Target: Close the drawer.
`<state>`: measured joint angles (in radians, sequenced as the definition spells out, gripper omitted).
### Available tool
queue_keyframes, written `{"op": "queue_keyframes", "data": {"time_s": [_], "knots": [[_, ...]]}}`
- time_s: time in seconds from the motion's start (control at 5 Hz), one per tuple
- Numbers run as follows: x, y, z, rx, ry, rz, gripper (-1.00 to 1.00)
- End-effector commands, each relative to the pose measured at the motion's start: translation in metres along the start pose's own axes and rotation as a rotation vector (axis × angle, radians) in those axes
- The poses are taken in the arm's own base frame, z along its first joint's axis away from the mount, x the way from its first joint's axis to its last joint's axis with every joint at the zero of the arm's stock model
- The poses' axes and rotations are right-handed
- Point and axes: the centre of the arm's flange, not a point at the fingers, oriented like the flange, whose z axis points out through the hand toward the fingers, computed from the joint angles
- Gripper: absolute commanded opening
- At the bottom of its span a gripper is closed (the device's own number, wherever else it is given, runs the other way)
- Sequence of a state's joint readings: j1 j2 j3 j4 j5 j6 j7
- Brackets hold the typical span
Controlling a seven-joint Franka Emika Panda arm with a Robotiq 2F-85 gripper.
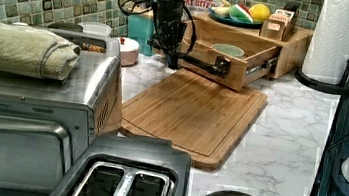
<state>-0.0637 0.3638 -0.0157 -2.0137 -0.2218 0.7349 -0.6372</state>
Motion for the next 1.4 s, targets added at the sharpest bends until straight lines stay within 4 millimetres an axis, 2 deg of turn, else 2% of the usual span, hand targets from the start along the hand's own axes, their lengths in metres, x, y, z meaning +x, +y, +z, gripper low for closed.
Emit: {"op": "queue_keyframes", "data": {"time_s": [0.2, 0.4, 0.8, 1.0, 1.2, 1.4], "knots": [[-0.018, 0.194, -0.035, -0.028, 0.037, 0.131, -1.00], [-0.028, 0.252, -0.026, -0.023, 0.045, 0.146, -1.00], [-0.061, 0.372, 0.008, -0.030, 0.128, 0.191, -1.00], [-0.075, 0.419, -0.001, -0.077, 0.088, 0.182, -1.00], [-0.090, 0.445, -0.001, -0.122, 0.095, 0.201, -1.00], [-0.095, 0.448, 0.005, -0.196, 0.122, 0.223, -1.00]]}}
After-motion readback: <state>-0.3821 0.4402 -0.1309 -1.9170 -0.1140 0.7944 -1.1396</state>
